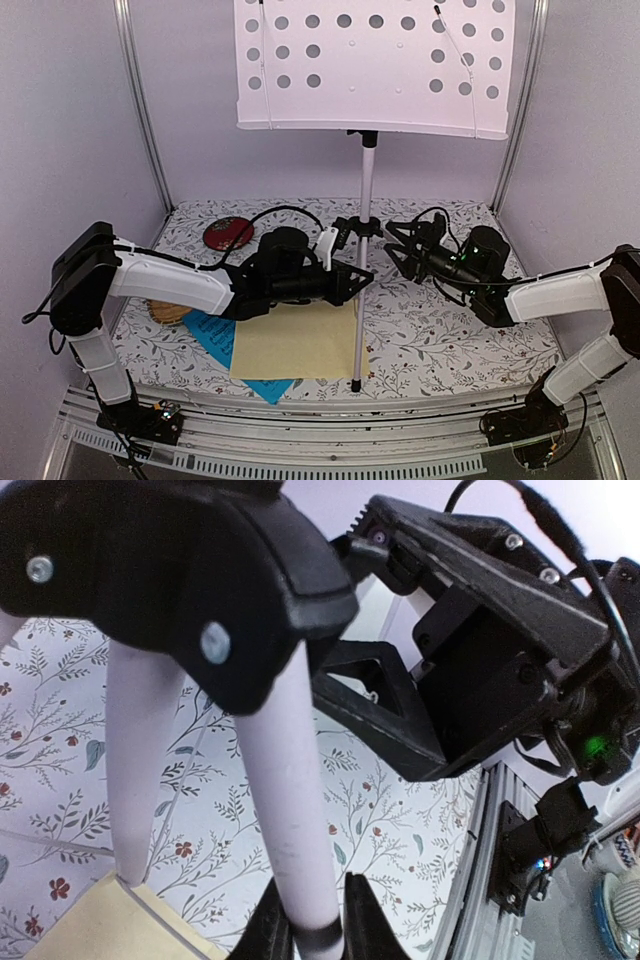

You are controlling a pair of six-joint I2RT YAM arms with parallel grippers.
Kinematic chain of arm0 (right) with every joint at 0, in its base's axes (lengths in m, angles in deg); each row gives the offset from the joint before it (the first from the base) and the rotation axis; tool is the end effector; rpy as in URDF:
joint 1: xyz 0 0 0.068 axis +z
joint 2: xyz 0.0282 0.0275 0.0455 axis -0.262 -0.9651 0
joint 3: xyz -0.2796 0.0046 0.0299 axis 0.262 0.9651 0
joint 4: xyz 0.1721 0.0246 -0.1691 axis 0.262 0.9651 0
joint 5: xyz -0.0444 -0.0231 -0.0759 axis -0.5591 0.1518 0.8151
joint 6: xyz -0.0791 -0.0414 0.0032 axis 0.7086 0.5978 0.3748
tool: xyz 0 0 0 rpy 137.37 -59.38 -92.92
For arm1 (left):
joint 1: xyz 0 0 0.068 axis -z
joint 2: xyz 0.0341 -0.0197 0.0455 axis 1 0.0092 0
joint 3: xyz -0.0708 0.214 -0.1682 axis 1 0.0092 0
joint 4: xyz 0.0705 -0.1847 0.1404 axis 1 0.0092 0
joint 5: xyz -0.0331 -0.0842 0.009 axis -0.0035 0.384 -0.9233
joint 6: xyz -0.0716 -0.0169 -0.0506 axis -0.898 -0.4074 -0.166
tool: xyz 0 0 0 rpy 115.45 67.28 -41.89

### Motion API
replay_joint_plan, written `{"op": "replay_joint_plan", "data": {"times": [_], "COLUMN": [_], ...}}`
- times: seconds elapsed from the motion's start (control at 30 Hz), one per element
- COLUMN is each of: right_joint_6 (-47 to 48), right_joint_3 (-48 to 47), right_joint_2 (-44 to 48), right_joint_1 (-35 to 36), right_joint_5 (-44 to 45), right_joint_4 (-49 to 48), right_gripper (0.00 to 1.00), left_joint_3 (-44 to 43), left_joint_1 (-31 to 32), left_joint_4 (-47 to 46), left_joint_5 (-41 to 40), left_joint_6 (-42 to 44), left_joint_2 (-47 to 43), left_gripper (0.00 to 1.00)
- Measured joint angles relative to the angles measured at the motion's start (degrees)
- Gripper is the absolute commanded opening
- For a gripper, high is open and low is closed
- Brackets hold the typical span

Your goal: Pack up the instrument practice props

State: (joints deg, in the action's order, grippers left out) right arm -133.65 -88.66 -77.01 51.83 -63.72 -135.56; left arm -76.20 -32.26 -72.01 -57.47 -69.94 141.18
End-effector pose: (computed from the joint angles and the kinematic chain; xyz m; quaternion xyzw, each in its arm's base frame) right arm 0.2530 0.2123 0.2578 0.1907 0.6644 0.6637 0.2858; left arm 0.2274 -0.3707 0.2295 0.2313 0.7613 -0.4465 0.4093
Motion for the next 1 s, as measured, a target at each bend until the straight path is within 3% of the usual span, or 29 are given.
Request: {"op": "replay_joint_plan", "data": {"times": [0.27,0.6,0.87,1.0], "right_joint_6": [-1.6,-3.0,-3.3,-3.5], "right_joint_3": [-0.1,-2.5,-3.1,-3.1], "right_joint_2": [0.0,-0.3,-1.5,-1.6], "right_joint_1": [1.6,1.6,1.9,2.1], "right_joint_5": [0.1,0.2,0.2,0.4], "right_joint_4": [0.1,0.4,0.7,1.1], "right_gripper": [0.57,0.46,0.31,0.17], "left_joint_3": [-0.1,-0.1,-0.1,-0.1], "left_joint_1": [0.0,0.0,0.0,0.0], "left_joint_4": [0.1,0.1,0.1,0.1], "left_joint_5": [0.0,0.0,0.0,0.0], "left_joint_6": [0.0,0.0,0.0,-0.1], "left_joint_2": [0.0,0.0,0.0,0.0], "left_gripper": [0.04,0.04,0.04,0.04]}}
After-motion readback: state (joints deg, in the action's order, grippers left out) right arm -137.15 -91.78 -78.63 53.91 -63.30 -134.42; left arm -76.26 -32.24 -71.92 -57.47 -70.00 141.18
